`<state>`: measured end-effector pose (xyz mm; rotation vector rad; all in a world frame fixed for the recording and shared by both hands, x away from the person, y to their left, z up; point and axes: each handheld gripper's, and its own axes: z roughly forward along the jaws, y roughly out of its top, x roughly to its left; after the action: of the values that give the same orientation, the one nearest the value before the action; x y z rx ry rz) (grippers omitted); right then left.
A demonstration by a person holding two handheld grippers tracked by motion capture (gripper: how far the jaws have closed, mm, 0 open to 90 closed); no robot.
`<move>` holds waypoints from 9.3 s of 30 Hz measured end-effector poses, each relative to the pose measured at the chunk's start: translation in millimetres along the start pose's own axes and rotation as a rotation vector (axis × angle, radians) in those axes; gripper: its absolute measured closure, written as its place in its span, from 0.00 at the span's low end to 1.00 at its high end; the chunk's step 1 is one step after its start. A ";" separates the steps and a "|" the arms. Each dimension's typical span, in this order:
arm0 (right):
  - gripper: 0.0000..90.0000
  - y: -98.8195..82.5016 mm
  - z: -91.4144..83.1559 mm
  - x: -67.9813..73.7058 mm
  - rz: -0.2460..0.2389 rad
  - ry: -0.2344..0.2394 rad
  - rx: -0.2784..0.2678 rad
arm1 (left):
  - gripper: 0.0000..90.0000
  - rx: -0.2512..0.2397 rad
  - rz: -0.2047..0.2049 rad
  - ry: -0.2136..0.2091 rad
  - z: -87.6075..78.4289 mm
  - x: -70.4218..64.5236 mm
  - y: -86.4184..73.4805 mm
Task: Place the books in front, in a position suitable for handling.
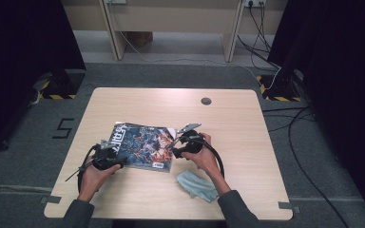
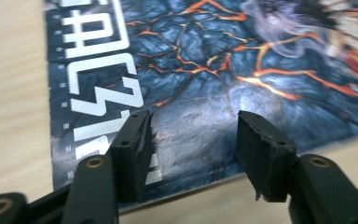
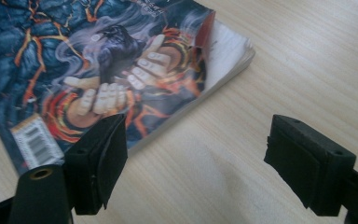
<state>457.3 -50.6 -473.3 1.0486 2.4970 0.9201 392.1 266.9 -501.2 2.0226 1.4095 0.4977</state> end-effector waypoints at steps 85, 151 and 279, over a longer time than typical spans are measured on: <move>0.43 28.2 43.7 2.7 -0.086 0.083 0.120 | 0.36 0.027 0.038 -0.003 4.4 -9.4 5.5; 0.38 -16.4 -42.1 28.4 -0.071 0.194 0.020 | 0.31 0.108 0.112 0.001 -11.5 -2.8 3.2; 0.50 -117.5 -84.8 29.1 -0.159 0.135 0.106 | 0.29 0.052 0.155 -0.125 41.9 -58.4 45.3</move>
<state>333.6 -130.4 -486.0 0.8279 2.7209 0.8464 428.6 190.2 -499.4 2.1765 1.2089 0.3963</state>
